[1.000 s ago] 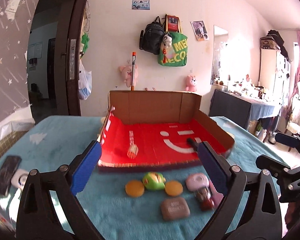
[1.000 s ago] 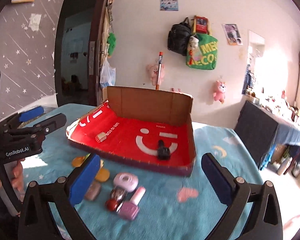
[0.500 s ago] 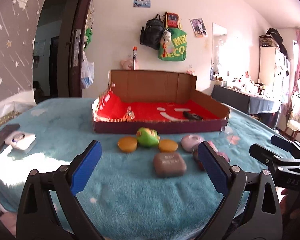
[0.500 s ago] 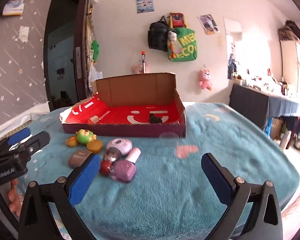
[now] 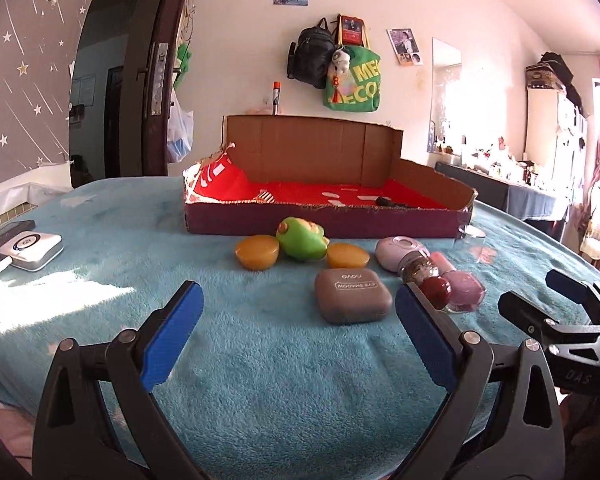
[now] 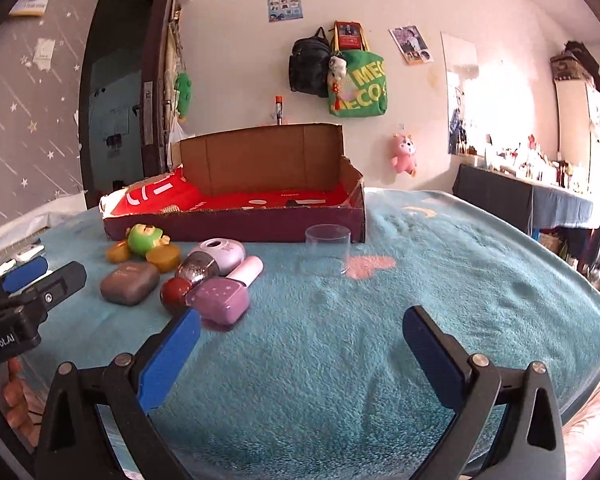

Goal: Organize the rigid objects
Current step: 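Lift both tools out of the box and back toward the remaining objects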

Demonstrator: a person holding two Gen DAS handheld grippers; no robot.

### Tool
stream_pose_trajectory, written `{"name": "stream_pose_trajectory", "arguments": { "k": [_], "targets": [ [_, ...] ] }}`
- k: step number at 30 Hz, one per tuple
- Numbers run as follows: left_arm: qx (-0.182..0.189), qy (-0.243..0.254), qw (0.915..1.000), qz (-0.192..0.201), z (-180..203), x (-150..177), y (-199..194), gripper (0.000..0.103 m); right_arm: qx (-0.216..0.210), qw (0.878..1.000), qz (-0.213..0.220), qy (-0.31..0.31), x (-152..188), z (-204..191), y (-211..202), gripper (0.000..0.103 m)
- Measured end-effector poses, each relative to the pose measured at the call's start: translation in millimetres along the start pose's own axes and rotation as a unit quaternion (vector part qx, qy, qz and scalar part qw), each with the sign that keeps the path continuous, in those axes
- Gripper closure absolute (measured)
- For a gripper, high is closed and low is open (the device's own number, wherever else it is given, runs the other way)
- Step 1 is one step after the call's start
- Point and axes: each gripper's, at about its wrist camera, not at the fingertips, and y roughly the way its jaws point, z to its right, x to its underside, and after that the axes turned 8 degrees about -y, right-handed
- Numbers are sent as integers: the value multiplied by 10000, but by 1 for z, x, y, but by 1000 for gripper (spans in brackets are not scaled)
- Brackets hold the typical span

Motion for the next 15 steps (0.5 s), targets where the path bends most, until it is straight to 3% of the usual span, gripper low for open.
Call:
{"name": "stream_pose_trajectory", "arguments": {
  "k": [10,15],
  "targets": [
    [-34,-97,9999,-78,-5,-4,7,5,-190,9995,-231,-93,3,-9,14,0],
    [-20,-111,9992,-380,-4,-15,17,5,-260,9989,-388,-78,-4,-10,21,0]
  ]
}}
